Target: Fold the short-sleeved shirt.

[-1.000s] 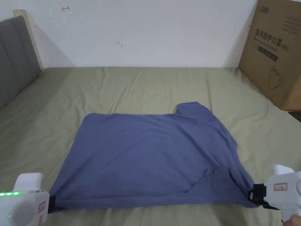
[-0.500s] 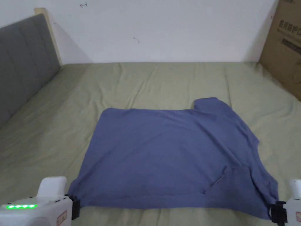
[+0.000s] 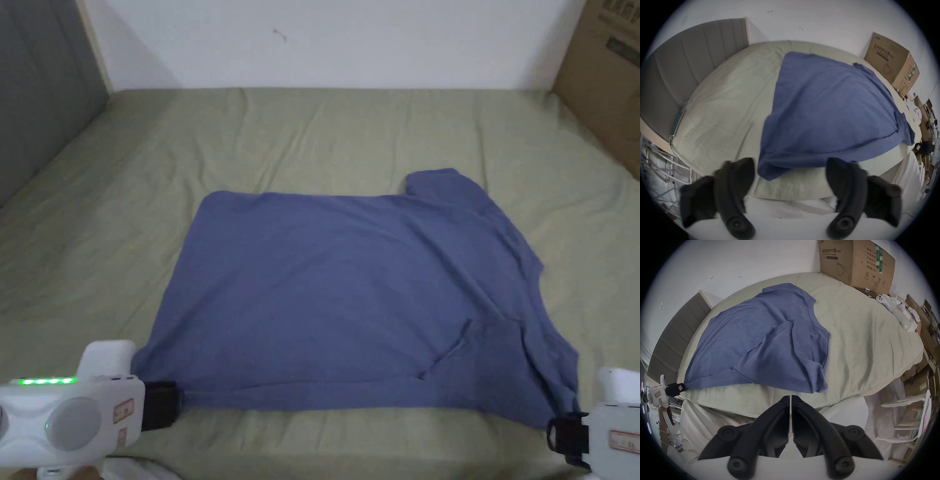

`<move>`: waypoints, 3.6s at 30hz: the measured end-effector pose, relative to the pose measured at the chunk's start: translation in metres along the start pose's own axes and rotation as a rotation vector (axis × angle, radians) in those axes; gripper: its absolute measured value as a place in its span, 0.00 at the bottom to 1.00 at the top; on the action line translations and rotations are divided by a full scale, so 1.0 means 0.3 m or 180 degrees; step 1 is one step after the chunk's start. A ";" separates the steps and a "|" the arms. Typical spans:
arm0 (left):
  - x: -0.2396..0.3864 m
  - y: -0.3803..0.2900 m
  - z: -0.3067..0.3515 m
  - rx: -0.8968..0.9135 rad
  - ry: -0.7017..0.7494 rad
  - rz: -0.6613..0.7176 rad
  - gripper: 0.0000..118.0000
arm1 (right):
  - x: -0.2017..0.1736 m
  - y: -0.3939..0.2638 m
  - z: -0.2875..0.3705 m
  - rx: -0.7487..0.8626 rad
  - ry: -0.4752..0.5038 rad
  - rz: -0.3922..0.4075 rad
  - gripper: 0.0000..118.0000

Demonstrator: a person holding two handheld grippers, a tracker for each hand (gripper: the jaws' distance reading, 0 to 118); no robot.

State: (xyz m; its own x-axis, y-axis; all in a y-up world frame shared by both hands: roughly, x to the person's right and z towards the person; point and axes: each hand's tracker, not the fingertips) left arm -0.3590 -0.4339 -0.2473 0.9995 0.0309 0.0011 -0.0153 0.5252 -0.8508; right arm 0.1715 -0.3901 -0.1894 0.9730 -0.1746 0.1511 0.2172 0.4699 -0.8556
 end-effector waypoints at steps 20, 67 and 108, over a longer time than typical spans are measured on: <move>0.031 0.039 0.079 -0.0136 -0.0084 0.0087 0.03 | 0.052 0.153 -0.165 -0.0043 -0.0690 0.0999 0.25; -0.023 0.305 -0.064 -0.0053 -0.0149 0.0438 0.00 | -0.009 0.322 -0.125 0.0278 -0.0204 0.0106 0.04; -0.038 0.232 0.057 -0.0210 -0.0115 0.0255 0.03 | 0.254 0.259 -0.048 -0.0128 0.0038 -0.0224 0.03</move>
State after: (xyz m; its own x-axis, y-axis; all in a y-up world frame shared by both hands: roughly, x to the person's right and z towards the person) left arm -0.3719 -0.3830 -0.2975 0.9935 0.1019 -0.0503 -0.0921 0.4627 -0.8817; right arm 0.2613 -0.3792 -0.2516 0.9543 -0.2165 0.2058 0.2815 0.4209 -0.8623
